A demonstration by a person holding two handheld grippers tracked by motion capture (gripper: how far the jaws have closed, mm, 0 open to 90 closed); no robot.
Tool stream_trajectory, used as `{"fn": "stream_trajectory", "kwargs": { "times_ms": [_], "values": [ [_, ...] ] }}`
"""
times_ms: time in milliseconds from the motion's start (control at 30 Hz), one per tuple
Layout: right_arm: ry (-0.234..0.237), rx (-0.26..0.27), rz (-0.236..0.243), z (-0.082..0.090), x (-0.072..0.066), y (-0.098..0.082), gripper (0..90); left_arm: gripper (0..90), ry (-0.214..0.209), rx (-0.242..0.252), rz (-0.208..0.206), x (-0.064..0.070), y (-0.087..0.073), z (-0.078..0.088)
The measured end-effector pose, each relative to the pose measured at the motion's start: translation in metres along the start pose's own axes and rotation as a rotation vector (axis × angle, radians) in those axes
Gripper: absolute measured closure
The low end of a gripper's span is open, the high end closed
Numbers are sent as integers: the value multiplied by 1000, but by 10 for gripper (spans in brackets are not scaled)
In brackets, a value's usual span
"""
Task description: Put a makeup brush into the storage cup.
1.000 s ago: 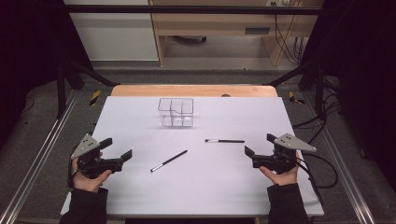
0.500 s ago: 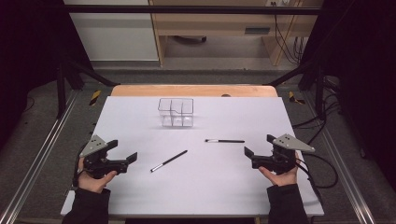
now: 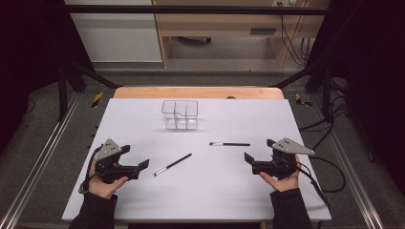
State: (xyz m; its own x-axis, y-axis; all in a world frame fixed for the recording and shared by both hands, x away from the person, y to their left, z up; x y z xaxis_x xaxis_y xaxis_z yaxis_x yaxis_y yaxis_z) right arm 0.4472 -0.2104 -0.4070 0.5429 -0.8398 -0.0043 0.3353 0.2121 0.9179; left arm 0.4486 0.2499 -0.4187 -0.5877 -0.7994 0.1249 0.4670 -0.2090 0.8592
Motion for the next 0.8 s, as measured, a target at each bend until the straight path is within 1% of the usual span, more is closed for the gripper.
{"fn": "stream_trajectory", "kwargs": {
  "times_ms": [267,300,367,500,567,633,667,800],
  "values": [
    [-2,-3,3,0,-1,0,35,82,-17,-39,-26,11,2,-9],
    [-1,-4,3,0,-1,1,35,82,-20,-54,-37,13,4,-12],
    [2,-4,3,0,-2,1,34,83,-23,-58,-40,15,5,-13],
    [5,-4,2,0,-3,1,33,85,-40,-72,-50,20,8,-18],
    [10,-1,-5,0,-4,1,33,87,-40,-84,-65,23,9,-21],
    [11,-1,-4,0,-4,1,33,88,-45,-90,-66,26,11,-23],
    [14,-1,-4,0,-5,1,33,90,-44,-99,-74,27,12,-25],
    [13,-2,-6,0,-5,1,33,99,-43,-115,-81,28,15,-30]
  ]
}}
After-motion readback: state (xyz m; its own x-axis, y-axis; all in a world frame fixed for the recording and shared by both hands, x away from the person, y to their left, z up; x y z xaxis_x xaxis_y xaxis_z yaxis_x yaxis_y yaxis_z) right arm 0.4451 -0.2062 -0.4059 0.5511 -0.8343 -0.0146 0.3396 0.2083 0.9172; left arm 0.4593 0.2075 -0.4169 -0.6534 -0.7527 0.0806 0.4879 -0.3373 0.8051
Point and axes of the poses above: each handheld gripper's, and its own axes: z roughly backward along the jaws, y roughly out of its top, x roughly to its right, the point moved 2 cm from there along -z, roughly forward along the jaws, and after that the axes turned 4 degrees about z, right-handed, at the moved point
